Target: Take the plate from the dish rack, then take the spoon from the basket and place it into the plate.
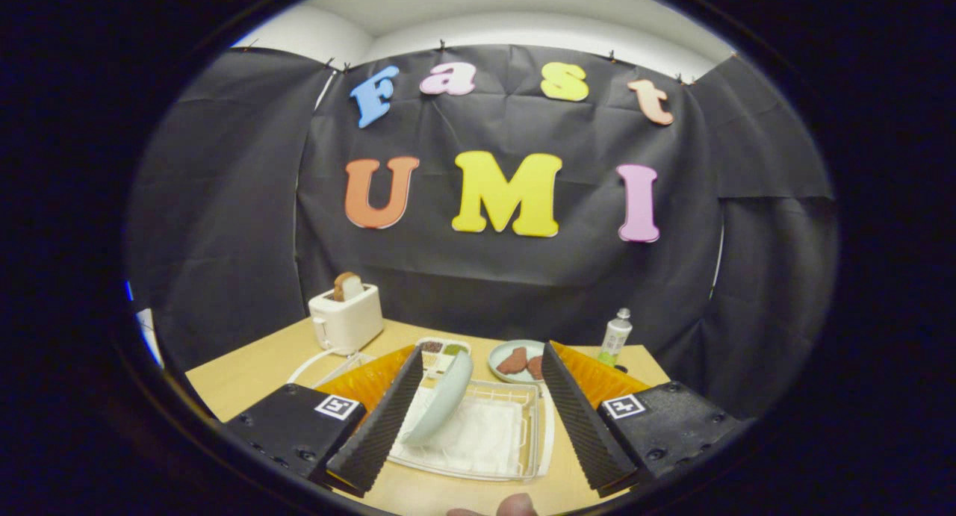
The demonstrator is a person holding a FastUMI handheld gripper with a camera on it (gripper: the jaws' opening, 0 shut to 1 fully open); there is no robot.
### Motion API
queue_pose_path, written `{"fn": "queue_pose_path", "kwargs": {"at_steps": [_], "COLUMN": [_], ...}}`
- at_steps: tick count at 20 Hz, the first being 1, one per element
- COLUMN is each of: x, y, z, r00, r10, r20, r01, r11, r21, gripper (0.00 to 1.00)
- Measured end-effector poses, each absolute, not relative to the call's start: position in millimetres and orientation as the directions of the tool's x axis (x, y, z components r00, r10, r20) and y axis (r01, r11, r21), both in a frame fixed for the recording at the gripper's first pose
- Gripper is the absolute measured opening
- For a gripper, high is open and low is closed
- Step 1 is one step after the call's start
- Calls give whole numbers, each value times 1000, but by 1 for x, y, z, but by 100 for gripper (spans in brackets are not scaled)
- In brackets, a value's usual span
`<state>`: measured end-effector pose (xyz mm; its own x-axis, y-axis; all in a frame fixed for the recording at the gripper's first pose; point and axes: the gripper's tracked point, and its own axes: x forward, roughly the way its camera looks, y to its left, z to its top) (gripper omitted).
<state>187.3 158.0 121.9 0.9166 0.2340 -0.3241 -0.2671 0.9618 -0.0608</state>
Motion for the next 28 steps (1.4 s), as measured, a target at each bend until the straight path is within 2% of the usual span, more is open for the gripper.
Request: {"fn": "queue_pose_path", "kwargs": {"at_steps": [6, 12, 14, 17, 18, 19, 22, 25, 28], "x": [234, 263, 268, 268, 266, 267, 264, 264, 269], "y": [189, 201, 205, 208, 209, 207, 203, 205, 201], "z": [66, 25, 16, 7, 6, 7, 6, 14, 29], "r00": [806, 713, 690, 658, 656, 657, 657, 664, 691], "r10": [210, 210, 213, 218, 210, 198, 133, 84, 2], "r20": [-553, -669, -692, -721, -725, -728, -742, -743, -723], "r01": [-263, -182, -154, -113, -103, -92, -54, -29, 11], "r11": [965, 977, 977, 975, 976, 979, 990, 996, 1000], "r21": [-18, 112, 147, 193, 190, 183, 130, 87, 13], "gripper": [100, 100, 92, 74, 70, 60, 46, 39, 38]}}
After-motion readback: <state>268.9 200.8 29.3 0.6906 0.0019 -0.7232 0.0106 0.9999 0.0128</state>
